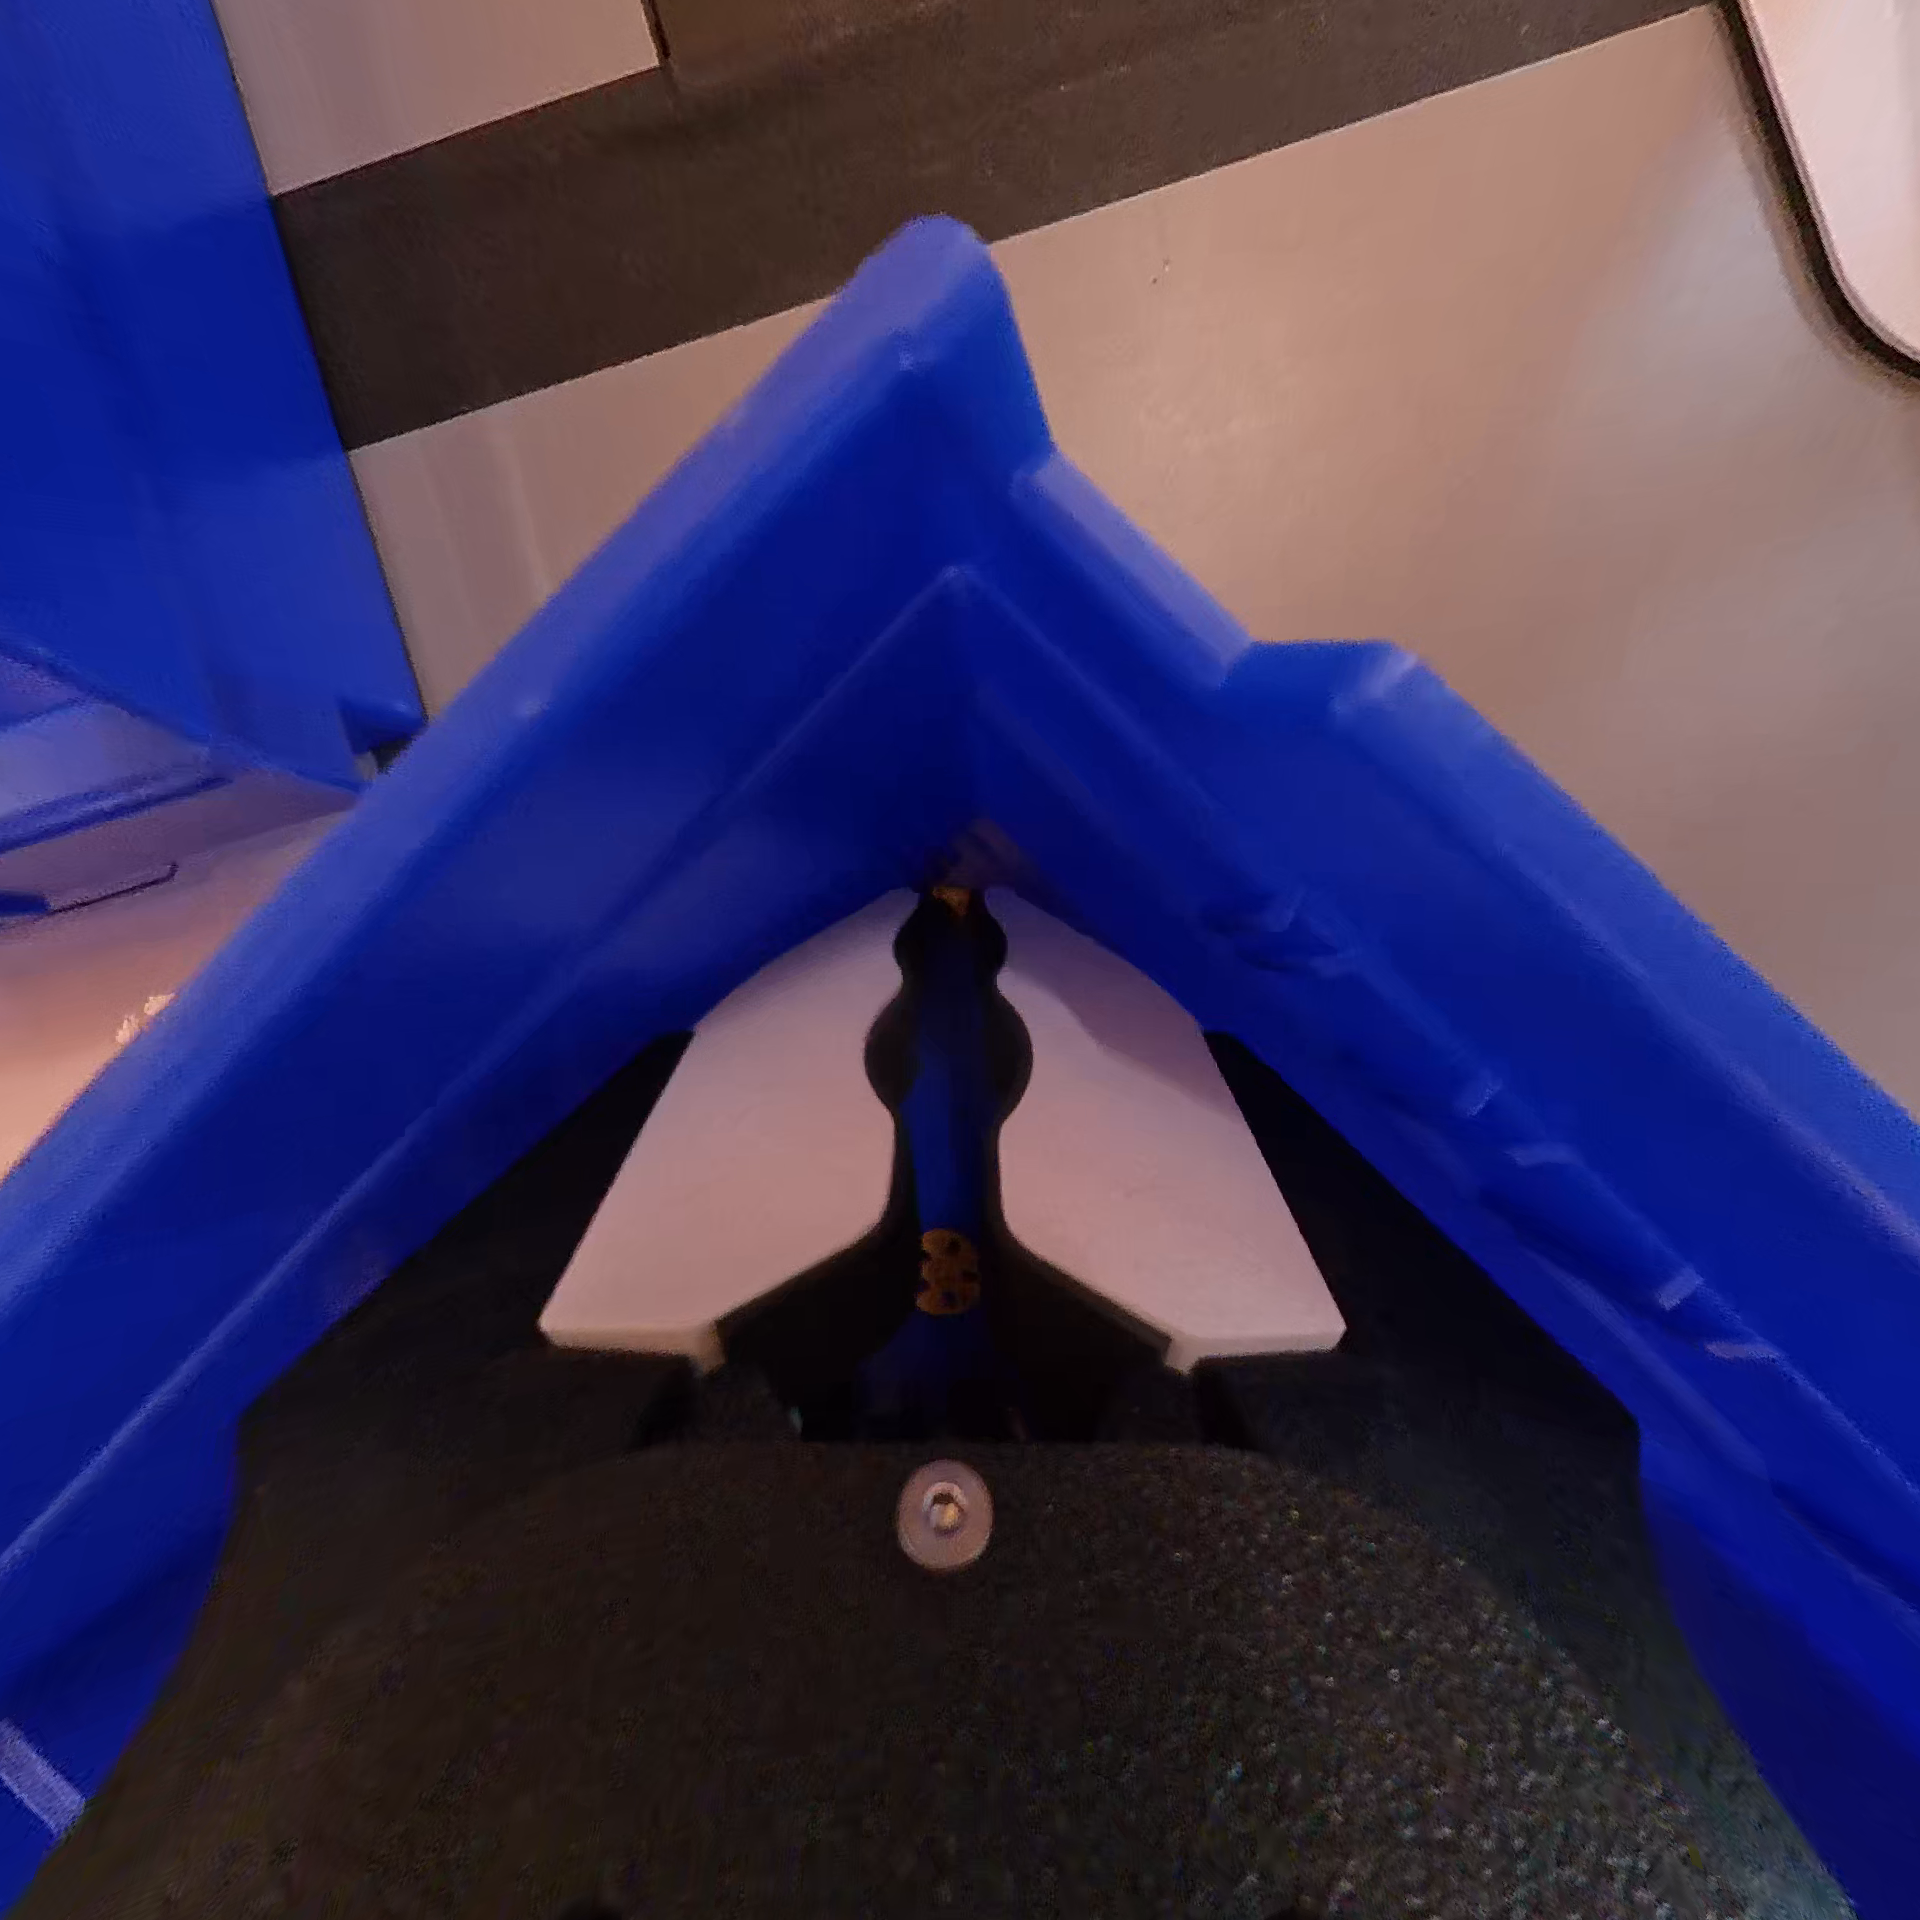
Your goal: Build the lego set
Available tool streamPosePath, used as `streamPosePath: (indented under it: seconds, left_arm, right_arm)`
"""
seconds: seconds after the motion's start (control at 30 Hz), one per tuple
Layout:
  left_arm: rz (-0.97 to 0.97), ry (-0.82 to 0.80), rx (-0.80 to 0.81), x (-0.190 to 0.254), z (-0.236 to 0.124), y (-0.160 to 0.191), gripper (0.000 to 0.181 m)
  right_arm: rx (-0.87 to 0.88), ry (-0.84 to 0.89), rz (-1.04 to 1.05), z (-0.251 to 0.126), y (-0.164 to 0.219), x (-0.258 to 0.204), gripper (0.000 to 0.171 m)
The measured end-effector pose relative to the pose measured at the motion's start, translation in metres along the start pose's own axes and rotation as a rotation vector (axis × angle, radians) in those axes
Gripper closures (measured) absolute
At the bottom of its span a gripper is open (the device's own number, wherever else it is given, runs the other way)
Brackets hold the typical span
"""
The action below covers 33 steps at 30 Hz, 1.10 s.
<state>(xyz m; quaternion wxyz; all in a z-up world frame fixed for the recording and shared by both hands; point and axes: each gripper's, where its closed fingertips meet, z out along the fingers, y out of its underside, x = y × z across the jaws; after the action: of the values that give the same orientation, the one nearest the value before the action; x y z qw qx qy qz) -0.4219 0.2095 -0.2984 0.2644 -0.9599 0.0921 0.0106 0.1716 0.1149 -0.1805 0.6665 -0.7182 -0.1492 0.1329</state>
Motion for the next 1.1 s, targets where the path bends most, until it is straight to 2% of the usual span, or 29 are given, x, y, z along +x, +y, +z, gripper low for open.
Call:
streamPosePath:
  seconds: [0.37, 0.67, 0.9, 1.1]
  left_arm:
    - [0.056, 0.000, -0.017, 0.002, -0.005, 0.005, 0.175]
    - [-0.022, 0.155, 0.151, 0.013, -0.053, -0.013, 0.175]
    - [-0.035, 0.209, 0.205, 0.019, -0.069, -0.014, 0.176]
    - [-0.026, 0.238, 0.331, 0.031, -0.106, -0.026, 0.176]
  right_arm:
    - [0.001, 0.010, 0.003, 0.000, 0.000, 0.002, 0.132]
    - [-0.012, 0.011, 0.003, 0.002, 0.003, 0.002, 0.132]
    - [-0.018, 0.019, -0.005, 0.002, 0.004, 0.002, 0.132]
    - [-0.022, 0.020, -0.009, 0.003, 0.005, 0.001, 0.132]
